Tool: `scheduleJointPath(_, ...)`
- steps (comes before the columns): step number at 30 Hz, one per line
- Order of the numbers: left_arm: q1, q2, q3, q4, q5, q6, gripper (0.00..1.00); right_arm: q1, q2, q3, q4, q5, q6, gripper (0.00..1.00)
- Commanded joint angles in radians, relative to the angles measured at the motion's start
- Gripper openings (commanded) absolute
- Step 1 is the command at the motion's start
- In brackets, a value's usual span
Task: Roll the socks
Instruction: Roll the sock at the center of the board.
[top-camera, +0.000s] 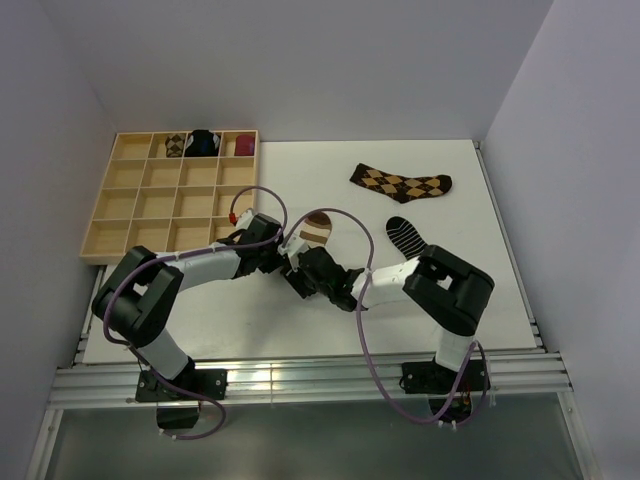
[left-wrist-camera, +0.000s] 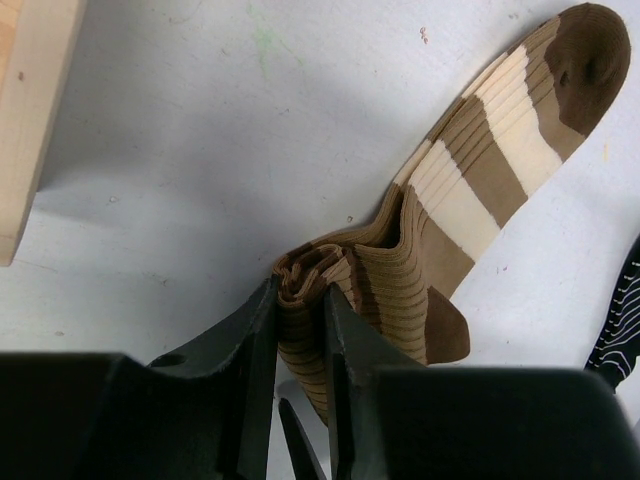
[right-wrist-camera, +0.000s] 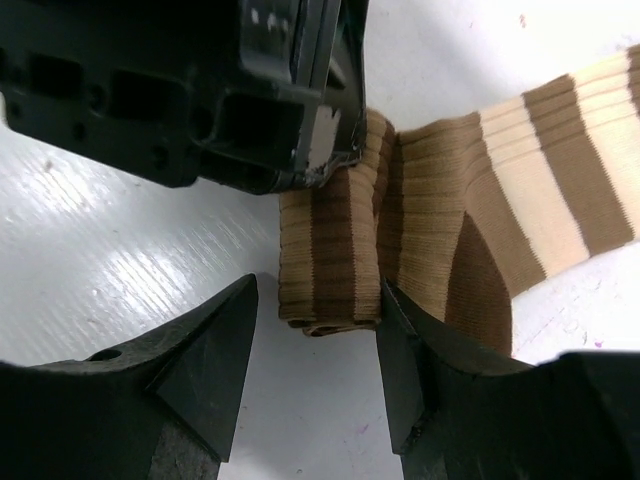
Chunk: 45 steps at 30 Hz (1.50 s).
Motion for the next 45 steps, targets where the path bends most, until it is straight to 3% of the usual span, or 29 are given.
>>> scheduleJointPath(1, -0.009, 0.032, 0.009, -0.051, 0.012, 0.036, 0.0, 0.013, 0.027, 0.048, 0.045, 0.043, -0.024, 0.57)
scheduleJointPath(7, -0.013, 0.03, 0.006, -0.044, 0.016, 0.037, 0.0, 0.016, 0.055, 0.059, 0.045, 0.046, -0.019, 0.5)
scheduleJointPath(10, -0.015, 0.027, 0.002, -0.036, 0.018, 0.036, 0.0, 0.016, 0.057, 0.056, 0.044, 0.026, -0.007, 0.39)
scheduleJointPath(14, -0.015, 0.024, -0.005, -0.025, 0.021, 0.034, 0.0, 0.013, 0.046, 0.046, 0.038, 0.002, 0.002, 0.09)
scheduleJointPath(16, -0.015, 0.018, -0.009, -0.021, 0.022, 0.034, 0.02, 0.005, 0.04, 0.043, 0.028, -0.021, 0.016, 0.0)
scheduleJointPath(20, -0.015, -0.025, -0.04, 0.031, 0.013, 0.017, 0.16, -0.047, 0.029, 0.043, -0.02, -0.156, 0.076, 0.0)
scheduleJointPath(24, -0.013, -0.088, -0.087, 0.077, -0.014, -0.01, 0.35, -0.142, 0.031, 0.04, -0.045, -0.395, 0.149, 0.0)
scheduleJointPath(28, -0.015, -0.144, -0.138, 0.123, -0.045, -0.051, 0.47, -0.24, 0.072, 0.063, -0.056, -0.581, 0.225, 0.0)
scheduleJointPath(38, -0.015, -0.194, -0.195, 0.222, -0.045, -0.107, 0.5, -0.397, 0.193, 0.122, -0.071, -0.883, 0.416, 0.0)
scheduleJointPath(45, -0.018, -0.171, -0.209, 0.292, -0.028, -0.13, 0.5, -0.458, 0.264, 0.134, -0.065, -0.983, 0.531, 0.0)
